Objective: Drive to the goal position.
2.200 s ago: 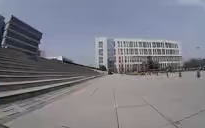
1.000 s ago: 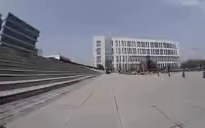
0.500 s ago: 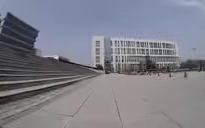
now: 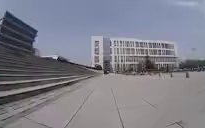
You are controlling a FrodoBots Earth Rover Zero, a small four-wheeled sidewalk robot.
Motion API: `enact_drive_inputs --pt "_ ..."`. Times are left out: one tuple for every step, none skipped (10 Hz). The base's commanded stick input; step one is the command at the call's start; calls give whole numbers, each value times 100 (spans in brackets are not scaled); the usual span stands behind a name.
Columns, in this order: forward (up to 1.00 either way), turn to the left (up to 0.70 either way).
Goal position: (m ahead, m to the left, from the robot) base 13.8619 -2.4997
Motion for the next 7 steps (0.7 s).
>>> enact_drive_inputs --pt "70 0" --pt "70 0" --pt "70 0" --pt "70 0" --pt "70 0" --pt "70 0" --pt "70 0"
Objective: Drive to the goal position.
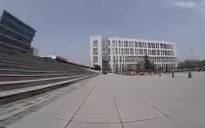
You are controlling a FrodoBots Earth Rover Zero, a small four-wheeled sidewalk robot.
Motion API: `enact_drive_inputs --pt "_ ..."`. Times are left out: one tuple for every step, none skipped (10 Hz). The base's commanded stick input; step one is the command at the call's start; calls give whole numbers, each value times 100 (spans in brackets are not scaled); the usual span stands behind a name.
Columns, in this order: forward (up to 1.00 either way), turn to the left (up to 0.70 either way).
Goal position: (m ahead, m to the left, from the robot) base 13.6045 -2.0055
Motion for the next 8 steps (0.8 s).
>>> enact_drive_inputs --pt "70 0" --pt "70 0" --pt "70 0" --pt "70 0" --pt "70 0" --pt "70 0" --pt "70 0" --pt "70 0"
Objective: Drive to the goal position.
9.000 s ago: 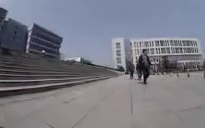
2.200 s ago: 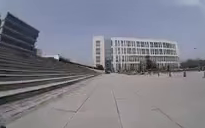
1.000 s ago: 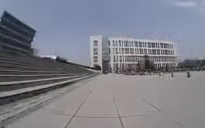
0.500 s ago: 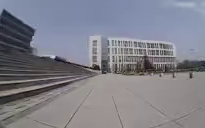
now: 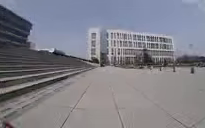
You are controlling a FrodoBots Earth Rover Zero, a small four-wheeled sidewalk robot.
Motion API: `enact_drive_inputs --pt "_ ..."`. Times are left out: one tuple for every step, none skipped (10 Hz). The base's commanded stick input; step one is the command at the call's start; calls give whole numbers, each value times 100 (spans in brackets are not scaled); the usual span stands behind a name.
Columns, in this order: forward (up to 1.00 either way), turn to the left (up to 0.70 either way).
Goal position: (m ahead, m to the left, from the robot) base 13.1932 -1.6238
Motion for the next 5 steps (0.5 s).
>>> enact_drive_inputs --pt "70 0" --pt "70 0" --pt "70 0" --pt "70 0" --pt "70 0"
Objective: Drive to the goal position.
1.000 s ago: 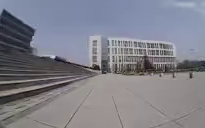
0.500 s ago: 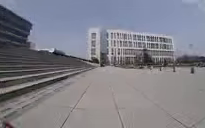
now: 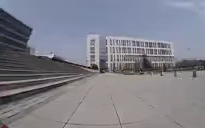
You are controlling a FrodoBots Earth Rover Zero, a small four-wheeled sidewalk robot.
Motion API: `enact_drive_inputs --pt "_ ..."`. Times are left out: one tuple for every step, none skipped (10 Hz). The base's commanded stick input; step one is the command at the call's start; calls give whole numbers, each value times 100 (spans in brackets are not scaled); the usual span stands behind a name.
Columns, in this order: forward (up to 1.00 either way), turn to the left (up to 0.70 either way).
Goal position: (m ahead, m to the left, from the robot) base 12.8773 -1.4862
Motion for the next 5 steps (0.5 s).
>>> enact_drive_inputs --pt "70 0" --pt "70 0" --pt "70 0" --pt "70 0" --pt "70 0"
